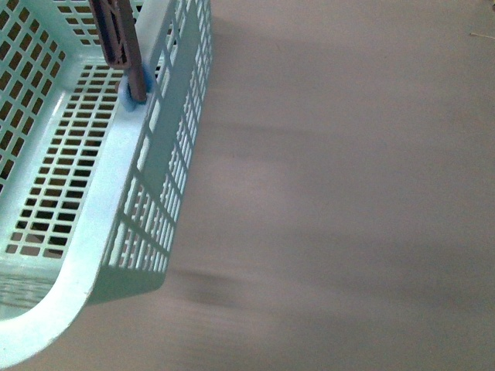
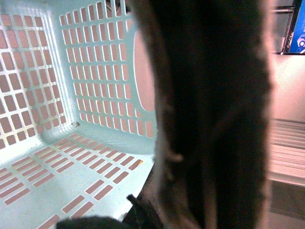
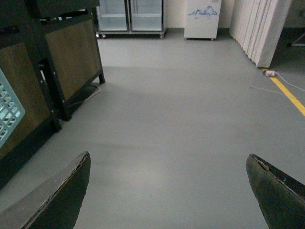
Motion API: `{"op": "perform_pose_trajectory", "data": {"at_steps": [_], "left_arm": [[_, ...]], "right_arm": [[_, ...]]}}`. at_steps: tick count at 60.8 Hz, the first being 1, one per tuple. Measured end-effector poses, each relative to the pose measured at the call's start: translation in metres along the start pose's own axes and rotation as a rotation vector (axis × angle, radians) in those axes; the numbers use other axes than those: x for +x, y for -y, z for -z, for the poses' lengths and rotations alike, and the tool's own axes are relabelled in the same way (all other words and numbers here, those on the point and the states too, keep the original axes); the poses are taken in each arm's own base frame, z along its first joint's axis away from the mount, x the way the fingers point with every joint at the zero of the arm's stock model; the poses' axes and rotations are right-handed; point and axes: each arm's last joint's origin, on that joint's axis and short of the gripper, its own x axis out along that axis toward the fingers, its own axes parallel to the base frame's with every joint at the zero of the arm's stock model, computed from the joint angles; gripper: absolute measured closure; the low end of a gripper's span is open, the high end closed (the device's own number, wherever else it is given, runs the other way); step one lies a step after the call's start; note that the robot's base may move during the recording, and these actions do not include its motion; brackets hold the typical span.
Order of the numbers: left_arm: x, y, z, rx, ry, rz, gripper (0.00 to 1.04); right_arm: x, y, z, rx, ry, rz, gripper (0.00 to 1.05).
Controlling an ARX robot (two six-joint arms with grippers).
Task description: Pick lemon and mango into basket
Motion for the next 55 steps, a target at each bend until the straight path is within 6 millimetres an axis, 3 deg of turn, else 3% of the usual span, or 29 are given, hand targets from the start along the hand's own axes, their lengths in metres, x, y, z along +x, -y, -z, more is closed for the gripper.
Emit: {"op": "perform_pose_trajectory", "data": {"at_steps": [55], "left_arm": [[0.0000, 0.0000, 0.0000, -0.001, 0.000, 0.000, 1.00]], "right_arm": [[0.0000, 0.0000, 0.0000, 0.000, 0.000, 0.000, 0.09]]}}
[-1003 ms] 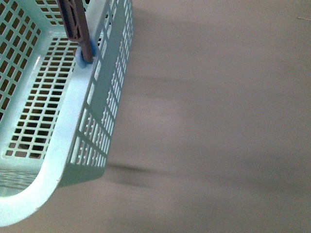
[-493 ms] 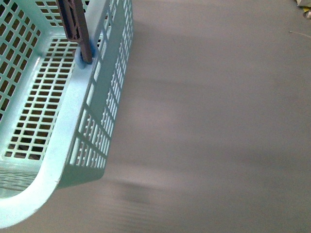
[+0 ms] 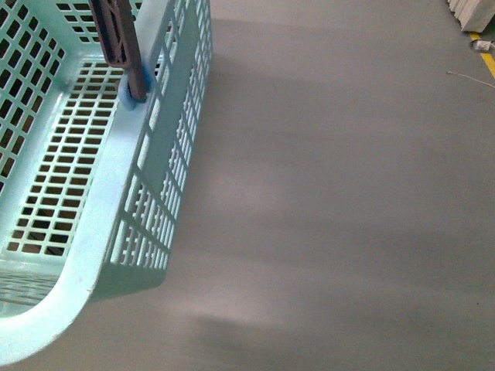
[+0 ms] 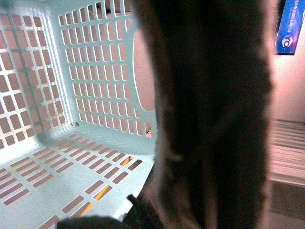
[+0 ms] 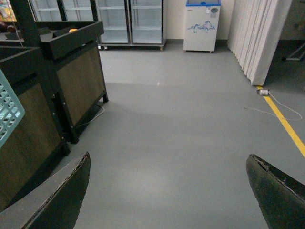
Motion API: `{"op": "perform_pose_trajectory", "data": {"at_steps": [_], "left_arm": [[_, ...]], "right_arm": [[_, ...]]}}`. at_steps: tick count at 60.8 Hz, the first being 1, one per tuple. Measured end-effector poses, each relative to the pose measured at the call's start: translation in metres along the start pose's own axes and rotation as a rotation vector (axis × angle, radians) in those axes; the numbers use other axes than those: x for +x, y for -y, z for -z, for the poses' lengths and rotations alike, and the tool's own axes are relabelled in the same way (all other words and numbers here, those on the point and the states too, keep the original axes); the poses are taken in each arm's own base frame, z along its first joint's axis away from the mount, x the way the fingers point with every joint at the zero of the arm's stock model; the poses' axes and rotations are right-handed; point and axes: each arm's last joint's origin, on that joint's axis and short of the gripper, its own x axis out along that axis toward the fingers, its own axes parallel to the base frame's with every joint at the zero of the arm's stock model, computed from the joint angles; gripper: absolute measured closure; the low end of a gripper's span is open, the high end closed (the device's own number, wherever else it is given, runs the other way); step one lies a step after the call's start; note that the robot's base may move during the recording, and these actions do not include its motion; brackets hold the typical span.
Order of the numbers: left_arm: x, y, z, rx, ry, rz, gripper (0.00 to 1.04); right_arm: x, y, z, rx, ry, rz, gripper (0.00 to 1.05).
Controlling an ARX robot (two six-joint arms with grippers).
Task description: Pick lemon and mango into basket
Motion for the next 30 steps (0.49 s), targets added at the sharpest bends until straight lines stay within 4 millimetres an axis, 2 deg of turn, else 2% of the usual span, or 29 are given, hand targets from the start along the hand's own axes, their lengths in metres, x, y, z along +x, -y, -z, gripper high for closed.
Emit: {"op": "perform_pose_trajectory", "data": {"at_steps": [30], "left_arm": [[-0.0001, 0.0001, 0.0000, -0.001, 0.000, 0.000, 1.00]], "right_arm": [[0.0000, 0.0000, 0.0000, 0.000, 0.000, 0.000, 0.09]]}}
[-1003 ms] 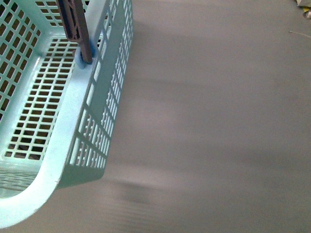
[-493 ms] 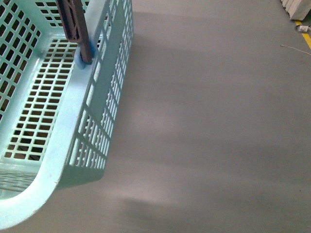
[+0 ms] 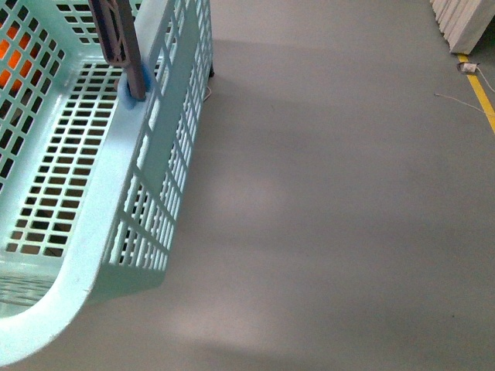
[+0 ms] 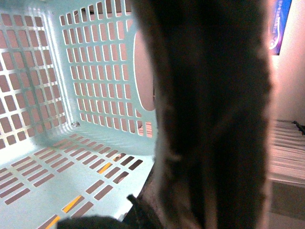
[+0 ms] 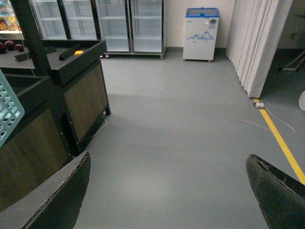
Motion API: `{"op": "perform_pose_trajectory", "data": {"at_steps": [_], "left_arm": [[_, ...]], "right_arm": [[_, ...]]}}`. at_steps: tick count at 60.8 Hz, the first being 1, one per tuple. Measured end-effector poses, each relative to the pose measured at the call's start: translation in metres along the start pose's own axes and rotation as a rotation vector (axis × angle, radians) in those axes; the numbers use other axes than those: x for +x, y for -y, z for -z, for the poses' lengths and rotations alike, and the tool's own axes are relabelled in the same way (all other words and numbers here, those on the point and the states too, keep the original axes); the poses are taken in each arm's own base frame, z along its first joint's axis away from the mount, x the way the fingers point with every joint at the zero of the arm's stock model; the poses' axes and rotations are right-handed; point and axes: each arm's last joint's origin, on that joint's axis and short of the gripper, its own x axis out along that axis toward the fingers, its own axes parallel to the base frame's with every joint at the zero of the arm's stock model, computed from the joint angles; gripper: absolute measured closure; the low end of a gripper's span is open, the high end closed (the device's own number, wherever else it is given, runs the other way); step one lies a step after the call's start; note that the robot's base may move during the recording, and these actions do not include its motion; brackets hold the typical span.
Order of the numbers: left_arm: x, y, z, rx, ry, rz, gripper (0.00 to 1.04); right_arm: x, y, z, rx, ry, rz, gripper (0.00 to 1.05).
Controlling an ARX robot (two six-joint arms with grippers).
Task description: Pick lemon and mango into basket
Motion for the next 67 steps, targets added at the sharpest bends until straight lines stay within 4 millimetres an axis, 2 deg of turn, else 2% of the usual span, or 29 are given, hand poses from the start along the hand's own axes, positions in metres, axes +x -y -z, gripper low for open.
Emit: {"op": "perform_pose_trajectory", "data": {"at_steps": [67], "left_arm": [[-0.0002, -0.0003, 0.0011, -0.010, -0.005, -0.001, 1.00]], "right_arm": [[0.0000, 0.0001, -0.0001, 0.000, 0.001, 0.002, 0.09]]}}
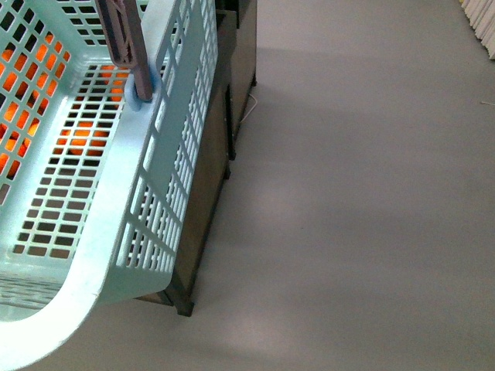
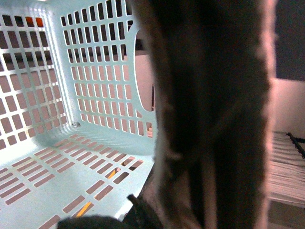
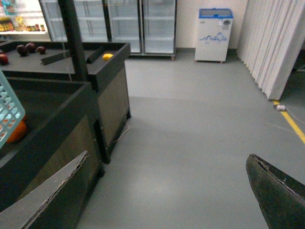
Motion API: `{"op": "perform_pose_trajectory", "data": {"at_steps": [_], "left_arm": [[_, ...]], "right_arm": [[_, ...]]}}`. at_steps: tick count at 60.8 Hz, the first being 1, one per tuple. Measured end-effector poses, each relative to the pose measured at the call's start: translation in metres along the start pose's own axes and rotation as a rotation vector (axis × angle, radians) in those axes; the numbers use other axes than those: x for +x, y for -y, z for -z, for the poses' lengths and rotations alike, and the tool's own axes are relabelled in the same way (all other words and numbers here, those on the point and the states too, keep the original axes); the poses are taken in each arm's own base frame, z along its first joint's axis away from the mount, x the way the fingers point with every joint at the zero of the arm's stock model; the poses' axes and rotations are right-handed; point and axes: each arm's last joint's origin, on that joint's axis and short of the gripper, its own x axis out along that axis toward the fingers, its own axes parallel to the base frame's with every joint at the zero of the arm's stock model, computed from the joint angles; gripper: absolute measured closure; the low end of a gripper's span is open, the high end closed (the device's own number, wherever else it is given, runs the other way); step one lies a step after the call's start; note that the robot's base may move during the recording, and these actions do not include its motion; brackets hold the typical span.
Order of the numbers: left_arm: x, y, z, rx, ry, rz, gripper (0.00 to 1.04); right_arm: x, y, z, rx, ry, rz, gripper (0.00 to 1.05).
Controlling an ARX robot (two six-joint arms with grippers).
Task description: Pick lemon and mango into basket
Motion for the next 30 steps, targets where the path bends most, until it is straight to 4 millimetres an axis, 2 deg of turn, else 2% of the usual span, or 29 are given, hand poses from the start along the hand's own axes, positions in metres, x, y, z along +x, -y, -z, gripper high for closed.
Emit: {"op": "perform_pose_trajectory", "data": {"at_steps": [30], "left_arm": [[0.0000, -0.0001, -0.0003, 0.003, 0.003, 0.000, 1.00]], "right_arm": [[0.0001, -0.0001, 0.0001, 0.000, -0.001, -0.002, 0.09]]}}
